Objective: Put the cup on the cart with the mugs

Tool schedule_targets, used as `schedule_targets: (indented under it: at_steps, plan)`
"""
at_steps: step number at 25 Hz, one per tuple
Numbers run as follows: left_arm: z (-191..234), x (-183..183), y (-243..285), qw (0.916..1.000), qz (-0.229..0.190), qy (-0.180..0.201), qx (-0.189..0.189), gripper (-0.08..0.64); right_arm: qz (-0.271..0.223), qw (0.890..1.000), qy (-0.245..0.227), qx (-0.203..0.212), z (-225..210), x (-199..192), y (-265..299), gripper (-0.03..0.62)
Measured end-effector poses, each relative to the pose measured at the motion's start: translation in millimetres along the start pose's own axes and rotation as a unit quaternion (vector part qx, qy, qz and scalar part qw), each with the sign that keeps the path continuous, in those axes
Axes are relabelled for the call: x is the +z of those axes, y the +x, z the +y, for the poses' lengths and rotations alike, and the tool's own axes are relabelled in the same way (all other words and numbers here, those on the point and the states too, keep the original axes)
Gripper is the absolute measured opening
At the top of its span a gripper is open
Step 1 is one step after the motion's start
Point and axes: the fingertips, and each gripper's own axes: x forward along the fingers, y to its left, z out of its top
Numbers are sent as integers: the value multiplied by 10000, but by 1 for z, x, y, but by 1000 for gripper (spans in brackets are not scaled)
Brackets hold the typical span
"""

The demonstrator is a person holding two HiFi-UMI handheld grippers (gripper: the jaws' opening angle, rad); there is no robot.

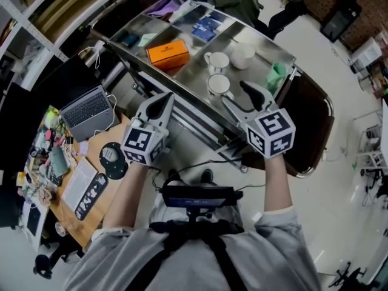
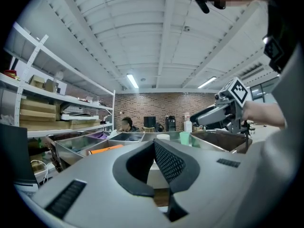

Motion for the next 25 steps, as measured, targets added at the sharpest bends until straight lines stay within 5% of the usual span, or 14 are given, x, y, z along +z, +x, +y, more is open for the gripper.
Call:
schedule_targets:
  at_steps: [7, 14, 25]
  plan:
    - [2, -13, -17, 10000, -57, -13, -57, 3, -527, 9912, 798, -918, -8, -19, -30, 66]
    - [5, -24, -36, 9995, 89, -287, 66, 3, -525, 9702, 1322, -1963, -12, -60, -59, 29]
    - [13, -36, -57, 9988, 188, -404, 197, 3, -477, 9617, 1482, -2257, -3, -83, -76, 0]
